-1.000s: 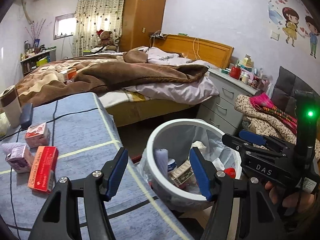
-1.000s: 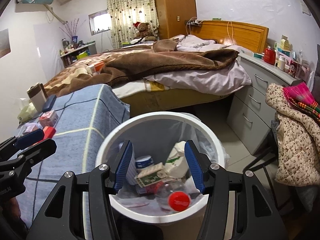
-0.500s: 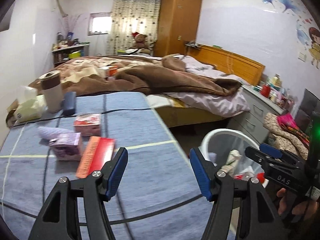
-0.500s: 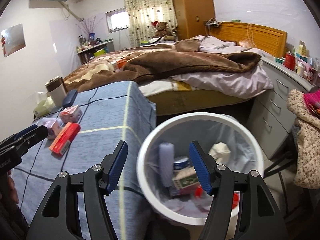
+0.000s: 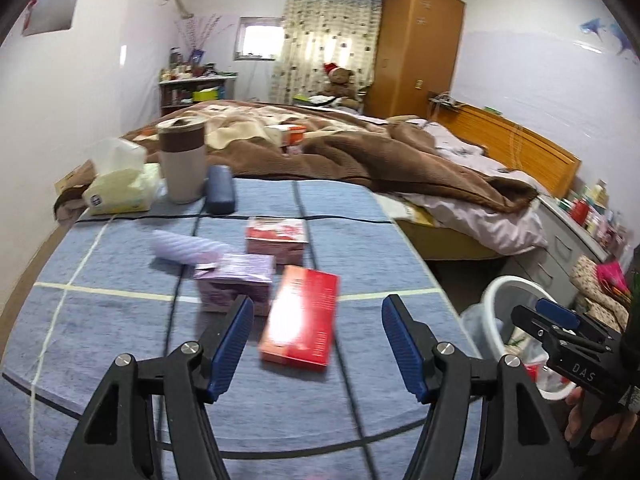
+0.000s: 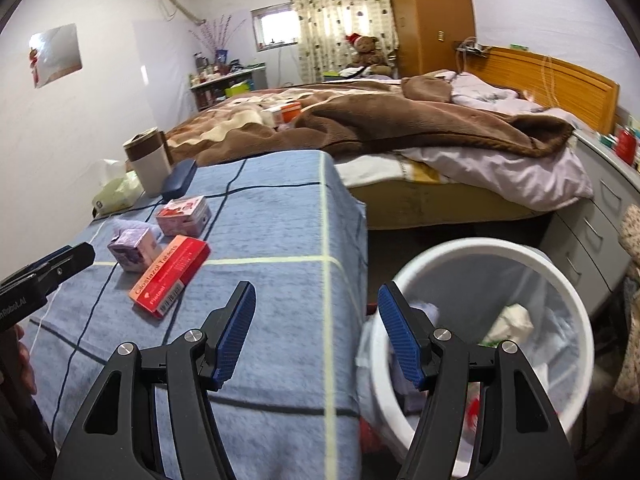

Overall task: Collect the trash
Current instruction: 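Move both open tools back over the table toward the remaining trash, then grasp the purple juice carton with the left tool while the right tool grasps the red Cilostazol box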

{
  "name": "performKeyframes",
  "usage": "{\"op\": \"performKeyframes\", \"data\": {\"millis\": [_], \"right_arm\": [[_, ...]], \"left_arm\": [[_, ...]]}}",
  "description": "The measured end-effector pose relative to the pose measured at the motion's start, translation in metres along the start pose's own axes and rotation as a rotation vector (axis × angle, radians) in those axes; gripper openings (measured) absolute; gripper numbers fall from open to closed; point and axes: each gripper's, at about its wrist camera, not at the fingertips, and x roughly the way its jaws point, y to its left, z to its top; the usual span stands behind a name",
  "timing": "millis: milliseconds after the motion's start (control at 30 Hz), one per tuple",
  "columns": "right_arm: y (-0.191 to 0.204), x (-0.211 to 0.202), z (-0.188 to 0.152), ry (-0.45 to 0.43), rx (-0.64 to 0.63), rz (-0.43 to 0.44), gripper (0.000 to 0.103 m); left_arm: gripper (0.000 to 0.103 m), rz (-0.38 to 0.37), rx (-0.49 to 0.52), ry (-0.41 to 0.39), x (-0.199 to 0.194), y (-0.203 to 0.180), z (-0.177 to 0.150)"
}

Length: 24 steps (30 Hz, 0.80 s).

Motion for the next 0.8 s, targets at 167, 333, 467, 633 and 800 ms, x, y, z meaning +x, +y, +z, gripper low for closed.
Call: {"op": "performKeyframes", "data": {"millis": [167, 333, 467, 633, 800], "right_arm": [[0.011, 0.019, 0.014, 0.011, -0.021, 0.040, 0.065], [0.024, 0.041, 0.025, 0.029, -0.044, 0.072, 0.065], [0.036, 0.056, 0.033, 0.038, -0.077, 0.099, 0.066], [0.048, 0.075, 0.034, 0.070, -0.079, 0.138, 0.065], [0.057, 0.085, 0.027, 0.107, -0.087, 0.151, 0.065]], "left_arm": [[0.073, 0.050, -0.024, 0.021, 0.014, 0.021, 0.004], [0.075, 0.093, -0.014, 0.061, 0.039, 0.033, 0.009], [0.075, 0.131, 0.010, 0.093, 0.060, 0.041, 0.009], [0.075, 0.161, 0.041, 0.111, 0.079, 0.047, 0.010], [0.075, 0.130, 0.035, 0.152, 0.097, 0.054, 0.014]]}}
